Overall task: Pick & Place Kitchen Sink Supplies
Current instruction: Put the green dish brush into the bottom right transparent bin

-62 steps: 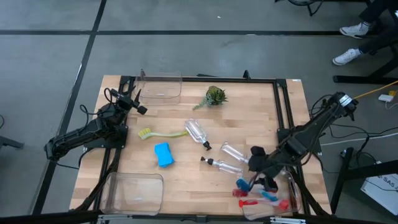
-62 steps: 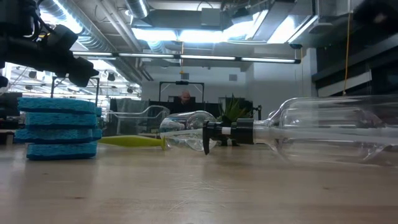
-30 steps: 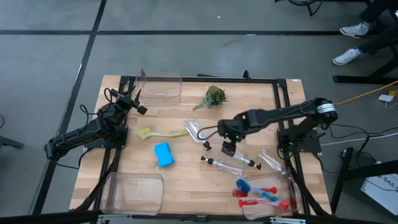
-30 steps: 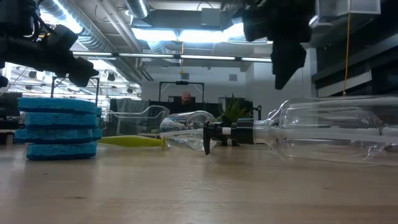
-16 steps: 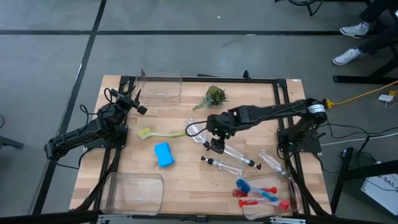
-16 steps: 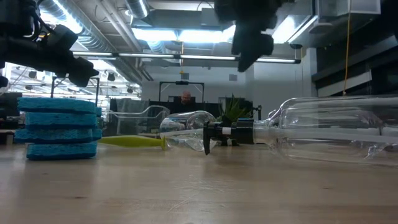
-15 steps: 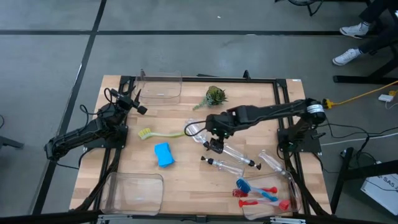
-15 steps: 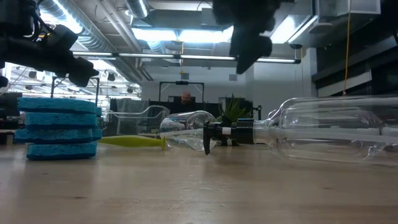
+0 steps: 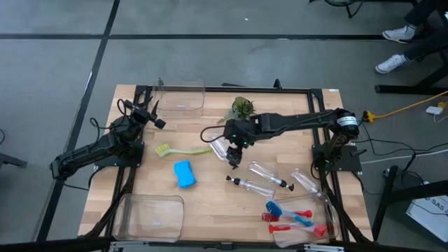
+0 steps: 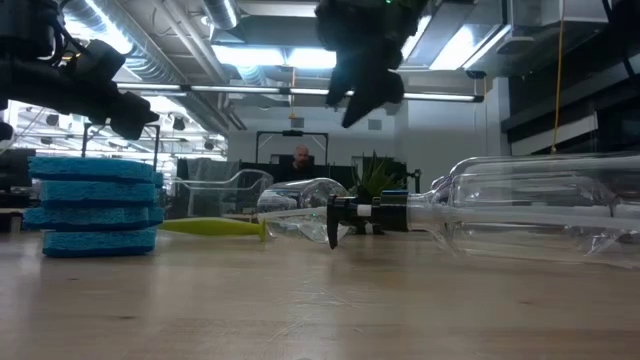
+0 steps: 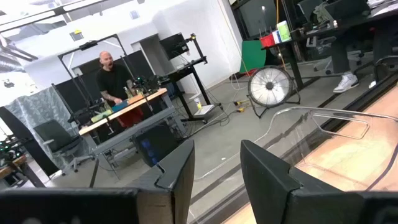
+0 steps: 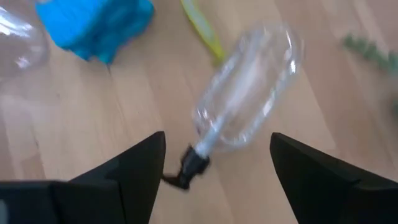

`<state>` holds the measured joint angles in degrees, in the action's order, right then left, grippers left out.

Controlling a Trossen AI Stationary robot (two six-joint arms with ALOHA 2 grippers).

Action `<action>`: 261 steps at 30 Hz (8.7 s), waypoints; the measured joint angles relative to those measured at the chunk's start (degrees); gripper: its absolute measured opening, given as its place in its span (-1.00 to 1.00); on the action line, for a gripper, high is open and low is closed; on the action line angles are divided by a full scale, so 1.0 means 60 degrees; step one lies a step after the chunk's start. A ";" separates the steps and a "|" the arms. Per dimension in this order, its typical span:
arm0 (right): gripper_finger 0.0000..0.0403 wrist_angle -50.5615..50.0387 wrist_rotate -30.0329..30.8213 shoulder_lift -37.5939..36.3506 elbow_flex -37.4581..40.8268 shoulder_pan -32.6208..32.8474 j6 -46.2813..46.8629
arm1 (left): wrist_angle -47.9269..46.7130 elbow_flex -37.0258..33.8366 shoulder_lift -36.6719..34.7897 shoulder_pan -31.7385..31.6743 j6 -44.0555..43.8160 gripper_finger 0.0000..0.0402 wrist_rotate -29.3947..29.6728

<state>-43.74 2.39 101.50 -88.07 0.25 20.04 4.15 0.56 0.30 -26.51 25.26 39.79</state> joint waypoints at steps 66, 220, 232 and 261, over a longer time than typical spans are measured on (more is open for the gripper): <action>0.42 0.3857 0.0936 -0.0034 0.0000 0.0277 -0.0932 | 0.0459 0.0003 -0.0001 0.0010 -1.0444 -0.38 -0.9090; -0.63 -0.1633 -0.6110 -0.0857 -0.3231 0.0203 0.0500 | 0.4181 0.3971 0.9153 0.2194 -0.7107 -0.12 -0.6326; -0.63 -0.5115 -0.3794 -0.2133 -0.3220 0.2480 0.3568 | 0.3349 0.3971 0.9165 0.2448 -0.7082 -0.13 -0.6416; -0.61 -0.3765 0.0356 -0.2504 0.2135 0.7245 0.7468 | 0.3197 0.3971 0.9175 0.3547 -0.7114 -0.15 -0.6473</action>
<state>-66.33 4.53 86.48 -75.26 43.72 64.84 23.33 24.38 55.35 -5.23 -17.43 0.95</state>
